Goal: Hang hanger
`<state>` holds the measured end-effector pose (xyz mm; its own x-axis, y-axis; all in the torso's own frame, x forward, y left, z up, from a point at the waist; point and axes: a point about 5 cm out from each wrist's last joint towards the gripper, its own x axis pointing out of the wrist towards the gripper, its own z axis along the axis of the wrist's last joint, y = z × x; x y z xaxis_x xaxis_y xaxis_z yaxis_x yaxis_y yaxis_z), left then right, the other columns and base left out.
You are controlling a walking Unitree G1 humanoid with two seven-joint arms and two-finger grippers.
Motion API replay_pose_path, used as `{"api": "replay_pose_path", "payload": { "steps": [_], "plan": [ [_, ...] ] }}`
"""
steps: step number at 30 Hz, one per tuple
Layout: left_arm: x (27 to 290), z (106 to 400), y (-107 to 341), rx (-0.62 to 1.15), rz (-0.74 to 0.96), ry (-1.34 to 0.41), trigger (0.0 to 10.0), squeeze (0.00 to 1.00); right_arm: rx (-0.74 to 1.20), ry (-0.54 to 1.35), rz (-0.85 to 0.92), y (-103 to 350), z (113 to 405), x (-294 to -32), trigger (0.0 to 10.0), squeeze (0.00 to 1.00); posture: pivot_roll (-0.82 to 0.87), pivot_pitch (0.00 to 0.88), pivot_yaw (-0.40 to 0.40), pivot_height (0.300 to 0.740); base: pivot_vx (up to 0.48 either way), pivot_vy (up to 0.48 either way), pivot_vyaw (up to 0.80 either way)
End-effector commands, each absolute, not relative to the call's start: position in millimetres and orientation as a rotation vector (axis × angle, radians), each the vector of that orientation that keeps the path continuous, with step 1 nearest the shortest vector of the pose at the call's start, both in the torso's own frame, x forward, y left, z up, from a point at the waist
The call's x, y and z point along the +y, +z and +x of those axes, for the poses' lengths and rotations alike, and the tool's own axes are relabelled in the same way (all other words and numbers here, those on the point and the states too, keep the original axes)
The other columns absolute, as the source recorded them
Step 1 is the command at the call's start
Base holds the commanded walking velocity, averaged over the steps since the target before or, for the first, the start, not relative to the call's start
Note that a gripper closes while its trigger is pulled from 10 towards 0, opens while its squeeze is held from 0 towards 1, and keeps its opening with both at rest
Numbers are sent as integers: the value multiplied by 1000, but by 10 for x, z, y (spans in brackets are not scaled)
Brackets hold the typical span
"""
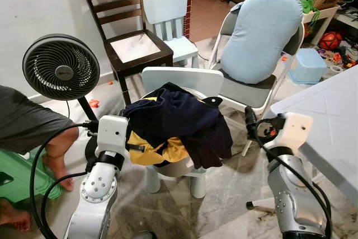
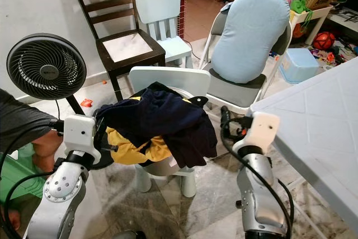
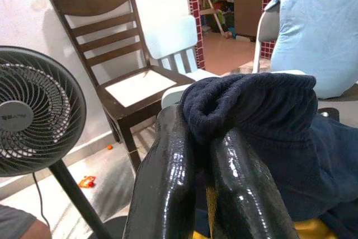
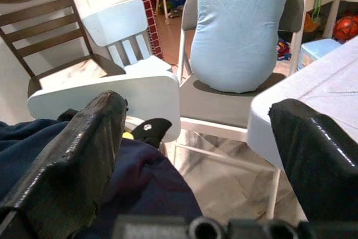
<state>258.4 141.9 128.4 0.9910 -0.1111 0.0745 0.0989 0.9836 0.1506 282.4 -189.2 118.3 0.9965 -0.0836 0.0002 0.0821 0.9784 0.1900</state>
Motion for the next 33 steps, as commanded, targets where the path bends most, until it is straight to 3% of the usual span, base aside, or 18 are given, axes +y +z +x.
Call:
{"api": "replay_pose_path", "payload": {
  "steps": [1, 7, 16, 33],
  "plan": [
    [1410, 2563, 1290, -92, 154, -122, 10000, 0, -17, -79, 172, 1201, 2804, -1931, 10000, 0, 50, 63, 12, 740, 0, 0, 0],
    [1548, 2444, 1189, -62, 190, -103, 10000, 0, -97, -76, 34, 1215, 2663, -2036, 10000, 0, 42, 74, 12, 740, 0, 0, 0],
    [1580, 2366, 1105, -28, 176, -124, 10000, 0, -110, -18, 46, 1254, 2526, -2209, 10000, 0, 31, 79, 8, 740, 0, 0, 0],
    [1532, 2438, 1122, -41, 180, -160, 10000, 0, -84, 7, 91, 1200, 2552, -2125, 10000, 0, 34, 74, 9, 740, 0, 0, 0]
  ]
}}
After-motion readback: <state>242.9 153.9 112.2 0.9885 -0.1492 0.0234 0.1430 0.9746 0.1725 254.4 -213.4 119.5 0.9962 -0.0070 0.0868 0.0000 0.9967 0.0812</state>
